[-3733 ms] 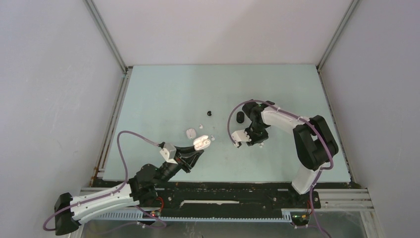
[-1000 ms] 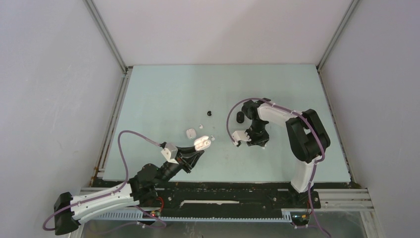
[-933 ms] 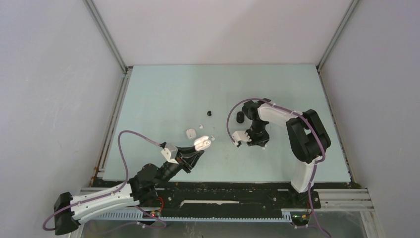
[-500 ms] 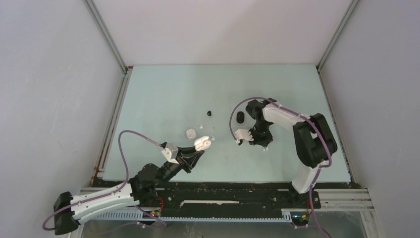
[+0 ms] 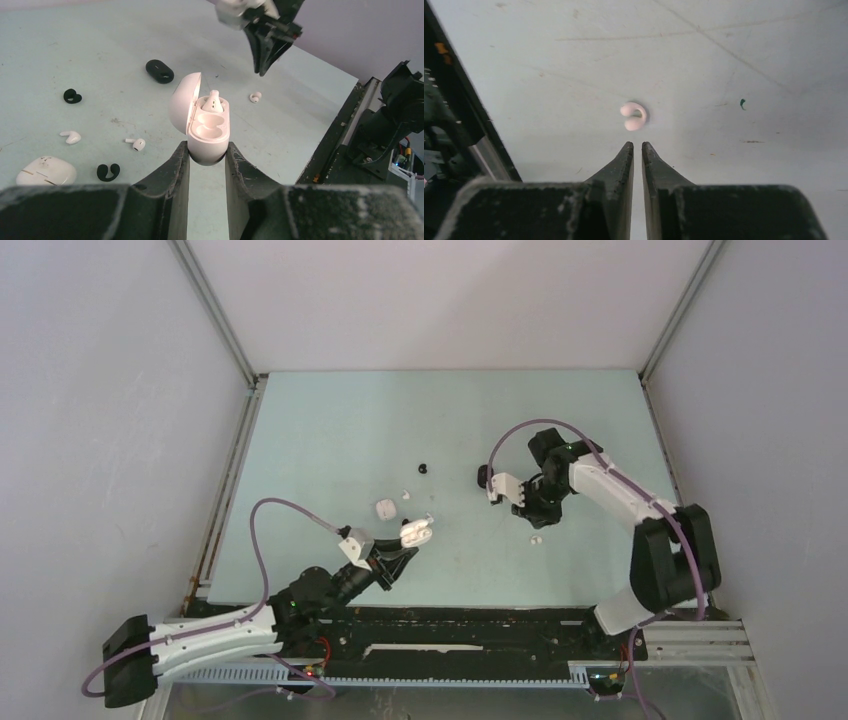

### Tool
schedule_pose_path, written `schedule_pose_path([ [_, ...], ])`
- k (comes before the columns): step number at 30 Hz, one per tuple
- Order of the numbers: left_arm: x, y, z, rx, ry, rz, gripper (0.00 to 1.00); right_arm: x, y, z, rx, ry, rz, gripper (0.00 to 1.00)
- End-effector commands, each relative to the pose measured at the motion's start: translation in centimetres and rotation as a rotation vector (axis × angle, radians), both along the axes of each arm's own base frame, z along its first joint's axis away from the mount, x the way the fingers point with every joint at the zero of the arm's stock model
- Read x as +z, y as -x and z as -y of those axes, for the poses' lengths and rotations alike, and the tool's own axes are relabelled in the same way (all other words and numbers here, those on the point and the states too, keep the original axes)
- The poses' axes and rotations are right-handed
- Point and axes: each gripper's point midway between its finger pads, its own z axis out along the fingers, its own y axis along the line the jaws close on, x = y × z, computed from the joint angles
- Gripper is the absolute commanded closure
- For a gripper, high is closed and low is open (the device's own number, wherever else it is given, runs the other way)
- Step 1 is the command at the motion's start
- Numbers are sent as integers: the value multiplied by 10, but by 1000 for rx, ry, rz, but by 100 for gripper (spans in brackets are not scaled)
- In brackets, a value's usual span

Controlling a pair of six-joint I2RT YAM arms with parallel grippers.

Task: Insert the wireless bluetooth earbuds into the charging case
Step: Pick up the left earbud from the center of the board.

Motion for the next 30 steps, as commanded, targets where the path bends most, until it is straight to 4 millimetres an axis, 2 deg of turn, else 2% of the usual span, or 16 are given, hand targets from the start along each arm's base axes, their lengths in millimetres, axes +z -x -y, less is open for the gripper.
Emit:
schedule_pose_path([
  [1,-27,3,-8,-1,-16,-1,100,-30,-19,19,-32,37,-38,84],
  [4,-27,2,-10,9,-6,2,100,-46,-25,27,-59,55,-87,80],
  [8,-27,2,-11,14,-5,0,100,-53,-27,26,-97,22,-137,76],
  [21,-27,2,-10,11,-12,-1,100,-45,-33,13,-132,-45,-194,77],
  [30,-28,2,-9,6,-16,1,100,-54,-12,13,-88,-27,-301,77],
])
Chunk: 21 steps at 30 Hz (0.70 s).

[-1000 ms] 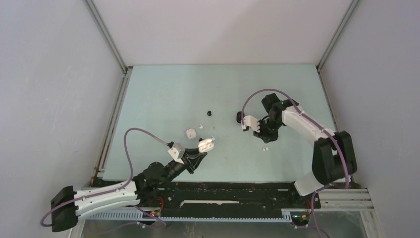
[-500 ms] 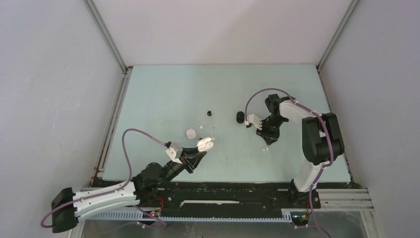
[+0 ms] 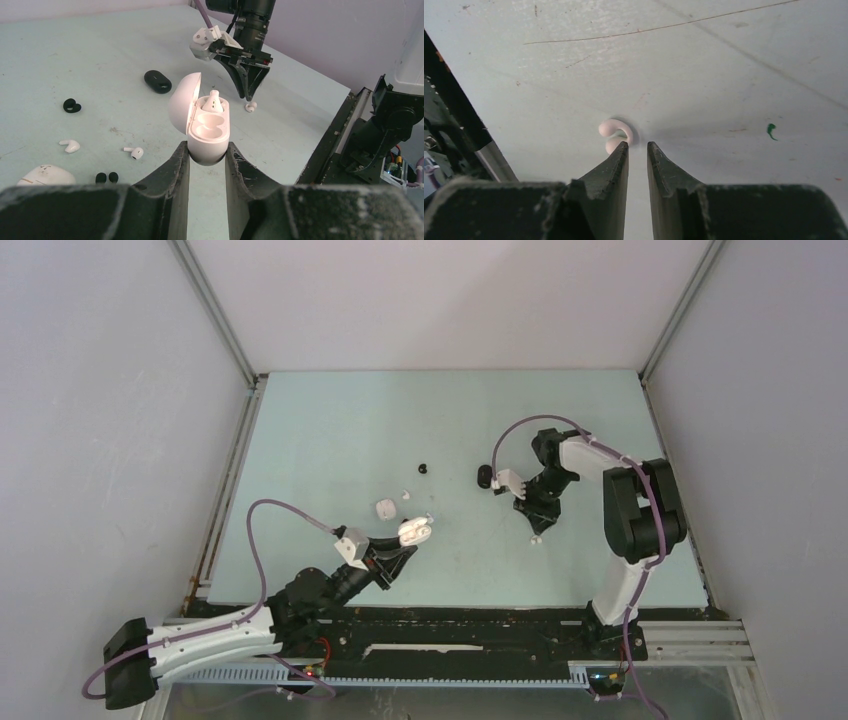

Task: Insert the wireless bluetooth earbuds into the charging case
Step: Pick up the left earbud from the center of the board.

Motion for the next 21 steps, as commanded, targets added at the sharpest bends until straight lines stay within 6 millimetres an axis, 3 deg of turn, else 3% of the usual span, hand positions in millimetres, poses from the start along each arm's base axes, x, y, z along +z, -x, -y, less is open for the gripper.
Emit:
schedule_pose_path([
  [1,-39,1,-8,11,-56,-18,100,4,9,-5,21,-26,-55,77],
  [15,-40,1,-8,11,-59,-20,100,2,25,-9,41,-34,-120,82],
  [21,-40,1,-8,12,-60,-22,100,3,35,-13,55,-45,-153,93],
])
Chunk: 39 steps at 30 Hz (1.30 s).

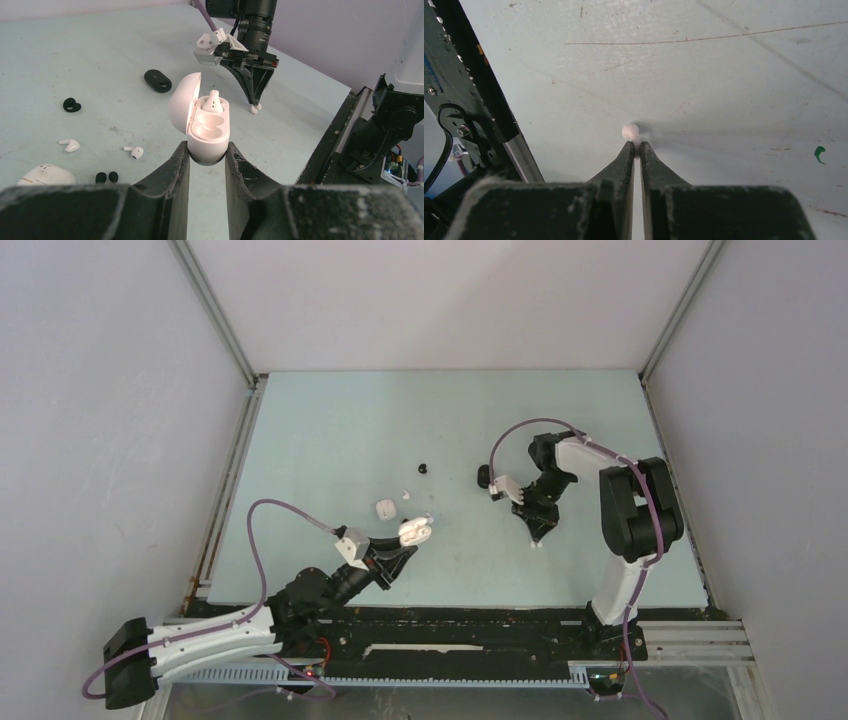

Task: Insert the wireless bluetooth earbuds into the charging case
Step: Pick up the left earbud from the center of the board, then insert the left earbud into the left side groove of the charging case.

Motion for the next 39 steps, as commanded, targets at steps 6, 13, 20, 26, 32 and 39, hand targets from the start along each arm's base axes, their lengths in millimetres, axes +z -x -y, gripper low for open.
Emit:
schedule_pose_path([
  [6,-39,0,-9,17,-58,-23,100,9,12,-4,20,-25,-42,100],
  [13,-41,0,-8,16,-69,-25,100,50,19,-19,-8,-115,73,100],
  [20,-42,1,3,-17,-110,-32,100,86,24,-39,-40,-150,305,100],
  [26,-43,3,15,-64,-154,-18,100,163,30,-91,-11,-337,637,100],
  [32,-33,2,44,-132,-183,-21,100,198,43,-134,-1,-466,717,100],
  [39,-26,6,76,-229,-163,-48,100,192,36,-155,-10,-441,769,100],
])
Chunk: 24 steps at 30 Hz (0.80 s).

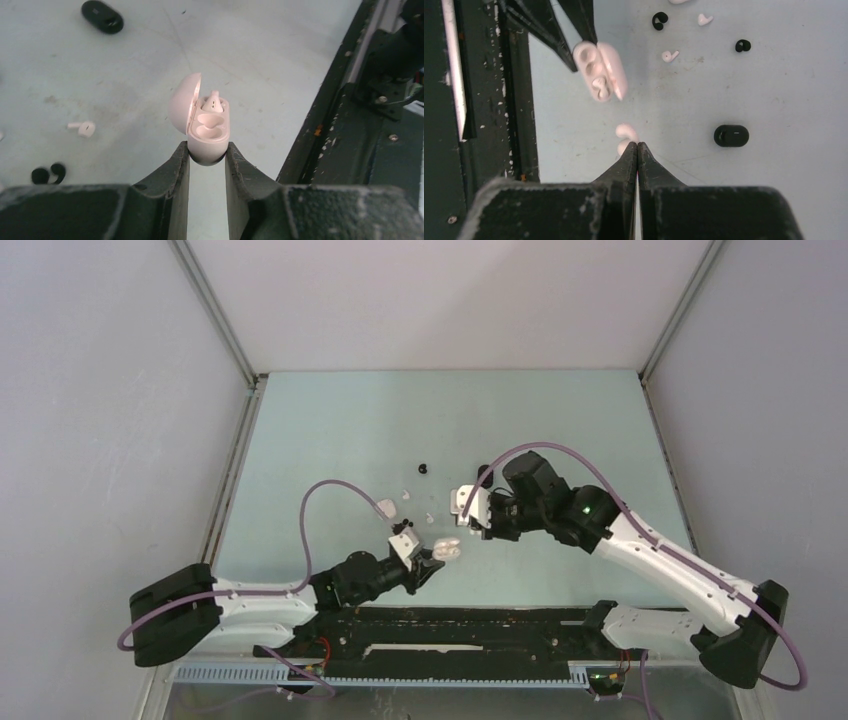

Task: Insert the wireless bluetooth earbuds into the charging case
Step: Insert the left earbud into the left side groove of the charging case.

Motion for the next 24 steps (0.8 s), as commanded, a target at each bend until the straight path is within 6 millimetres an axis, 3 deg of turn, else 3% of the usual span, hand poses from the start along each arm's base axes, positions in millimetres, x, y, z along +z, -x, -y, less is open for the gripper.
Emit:
schedule_pose_path([
  [1,46,2,30,-85,148,35,100,7,-20,-15,-103,-32,56,100],
  [7,57,2,45,-112,215,-27,100,5,-16,-24,-109,-34,80,100],
  [15,64,4,47,-153,316,-103,100,3,8,-28,-15,-39,53,100],
  [24,67,9,54,-194,333,-129,100,-3,13,-30,-3,-36,43,100],
])
